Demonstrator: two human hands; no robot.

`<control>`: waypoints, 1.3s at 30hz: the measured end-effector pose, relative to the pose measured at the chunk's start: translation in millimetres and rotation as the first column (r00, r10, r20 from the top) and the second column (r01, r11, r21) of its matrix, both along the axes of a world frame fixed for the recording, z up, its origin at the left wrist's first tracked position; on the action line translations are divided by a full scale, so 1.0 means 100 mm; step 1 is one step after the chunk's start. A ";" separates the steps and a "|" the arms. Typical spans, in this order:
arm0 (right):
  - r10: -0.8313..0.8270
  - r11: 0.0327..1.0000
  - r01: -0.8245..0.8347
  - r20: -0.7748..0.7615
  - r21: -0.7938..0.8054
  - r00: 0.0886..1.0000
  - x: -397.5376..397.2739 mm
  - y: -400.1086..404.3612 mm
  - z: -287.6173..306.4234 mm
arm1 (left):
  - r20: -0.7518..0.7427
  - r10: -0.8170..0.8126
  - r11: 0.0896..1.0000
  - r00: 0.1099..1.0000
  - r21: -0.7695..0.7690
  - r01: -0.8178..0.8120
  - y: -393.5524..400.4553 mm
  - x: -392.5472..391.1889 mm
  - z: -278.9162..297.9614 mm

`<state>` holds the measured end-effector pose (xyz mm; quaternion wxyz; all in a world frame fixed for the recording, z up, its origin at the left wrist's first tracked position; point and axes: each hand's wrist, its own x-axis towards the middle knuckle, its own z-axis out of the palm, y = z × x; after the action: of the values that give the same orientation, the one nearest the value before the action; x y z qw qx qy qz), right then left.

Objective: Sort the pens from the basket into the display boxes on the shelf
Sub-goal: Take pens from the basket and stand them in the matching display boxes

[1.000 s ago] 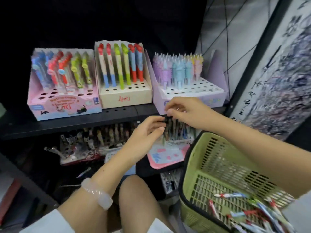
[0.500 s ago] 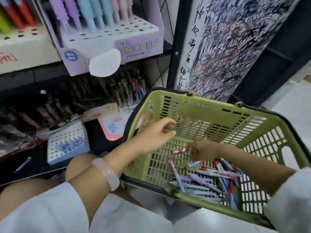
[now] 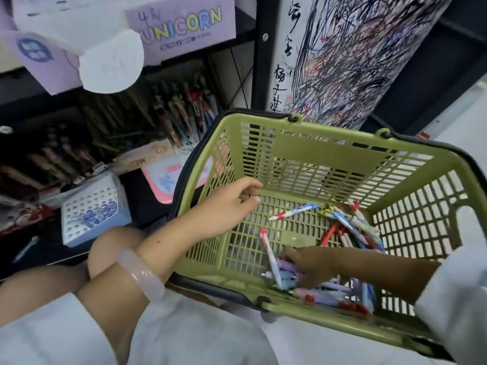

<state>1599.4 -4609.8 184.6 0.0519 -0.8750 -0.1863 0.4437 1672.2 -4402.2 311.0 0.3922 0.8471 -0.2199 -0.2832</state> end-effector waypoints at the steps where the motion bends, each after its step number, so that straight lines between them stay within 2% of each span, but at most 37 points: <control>1: -0.026 0.999 0.027 -0.008 0.036 1.000 -0.03 -0.01 -0.01 | -0.004 0.003 1.000 1.000 -0.005 -0.003 0.00 0.00 0.00; 3: -0.049 0.997 0.049 0.004 0.057 0.999 -0.06 0.00 -0.02 | -0.010 0.009 1.000 1.000 -0.015 -0.009 0.00 0.00 0.00; 7: -0.038 0.999 0.038 0.003 -0.002 0.999 -0.04 0.10 -0.06 | -0.014 0.006 1.000 1.000 -0.025 -0.006 -0.01 -0.02 -0.01; 13: -0.191 0.976 0.206 -0.192 0.062 0.963 0.06 0.09 0.03 | -0.036 0.037 0.997 0.999 -0.064 -0.040 0.04 -0.02 0.01; 17: -0.263 0.953 0.286 -0.192 0.100 0.945 0.06 0.07 0.08 | -0.055 0.061 0.993 0.997 -0.093 -0.066 0.10 -0.03 0.04; 22: -0.258 0.960 0.273 -0.182 0.067 0.949 -0.03 0.07 0.03 | -0.063 0.057 0.991 0.996 -0.115 -0.064 0.18 -0.08 0.08; 26: -0.347 0.925 0.376 -0.296 0.046 0.890 0.02 0.01 0.07 | -0.038 0.079 0.987 0.996 -0.134 -0.084 0.24 -0.10 0.11; 30: -0.311 0.947 0.319 -0.348 -0.036 0.884 -0.01 -0.02 0.10 | -0.026 0.081 0.983 0.996 -0.164 -0.084 0.25 -0.15 0.13; 34: -0.410 0.891 0.451 -0.509 -0.047 0.757 0.01 -0.11 0.20 | -0.028 0.069 0.984 0.997 -0.163 -0.072 0.24 -0.18 0.13; 36: -0.383 0.900 0.431 -0.592 -0.065 0.709 0.02 -0.13 0.23 | -0.035 0.068 0.984 0.997 -0.161 -0.072 0.24 -0.18 0.13; 39: -0.365 0.912 0.407 -0.565 -0.055 0.740 -0.01 -0.10 0.19 | -0.044 0.068 0.984 0.997 -0.160 -0.074 0.23 -0.19 0.13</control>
<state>1598.5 -4619.5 203.4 0.2268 -0.7214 0.0068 0.6544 1653.1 -4379.4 324.1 0.4734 0.8144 -0.2041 -0.2663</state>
